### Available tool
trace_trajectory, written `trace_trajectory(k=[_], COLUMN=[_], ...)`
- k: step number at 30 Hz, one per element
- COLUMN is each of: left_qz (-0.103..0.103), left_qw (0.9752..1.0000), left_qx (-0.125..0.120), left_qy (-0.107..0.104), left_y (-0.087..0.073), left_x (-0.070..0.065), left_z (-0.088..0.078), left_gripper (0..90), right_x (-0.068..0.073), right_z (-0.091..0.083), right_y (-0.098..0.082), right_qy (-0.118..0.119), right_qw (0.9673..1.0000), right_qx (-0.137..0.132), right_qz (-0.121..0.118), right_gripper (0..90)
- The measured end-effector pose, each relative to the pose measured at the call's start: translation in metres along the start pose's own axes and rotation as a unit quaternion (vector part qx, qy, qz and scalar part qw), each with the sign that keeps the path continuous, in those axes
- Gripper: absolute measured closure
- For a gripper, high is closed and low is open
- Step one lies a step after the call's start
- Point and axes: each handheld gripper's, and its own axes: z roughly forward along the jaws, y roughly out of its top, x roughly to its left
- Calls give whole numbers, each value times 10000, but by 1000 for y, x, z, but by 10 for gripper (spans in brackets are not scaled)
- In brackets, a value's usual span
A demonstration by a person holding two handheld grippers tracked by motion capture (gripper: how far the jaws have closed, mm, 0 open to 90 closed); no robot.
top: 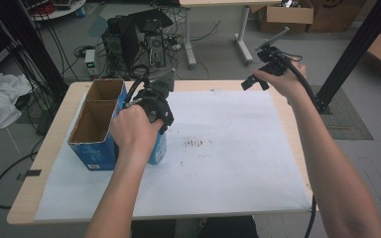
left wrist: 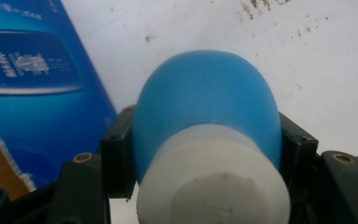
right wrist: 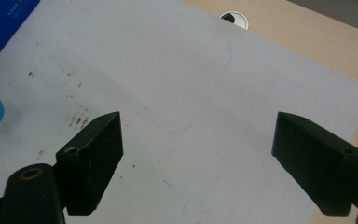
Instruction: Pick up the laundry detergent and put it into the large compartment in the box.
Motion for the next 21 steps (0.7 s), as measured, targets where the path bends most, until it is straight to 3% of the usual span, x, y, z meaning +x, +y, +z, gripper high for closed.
trace_trajectory(k=[13, 21], left_qz=[-143, -347], left_qw=[9997, 9988], left_qx=[-28, -142], left_qy=[190, 311], left_y=[-6, -12], left_x=[20, 44], left_z=[-55, -93], left_gripper=[382, 382], right_x=[3, 2], right_z=[0, 1], right_y=[2, 4], right_qy=[12, 1], right_qw=[10000, 10000], right_qx=[-22, -12], right_qz=[-12, 9], right_gripper=[165, 165])
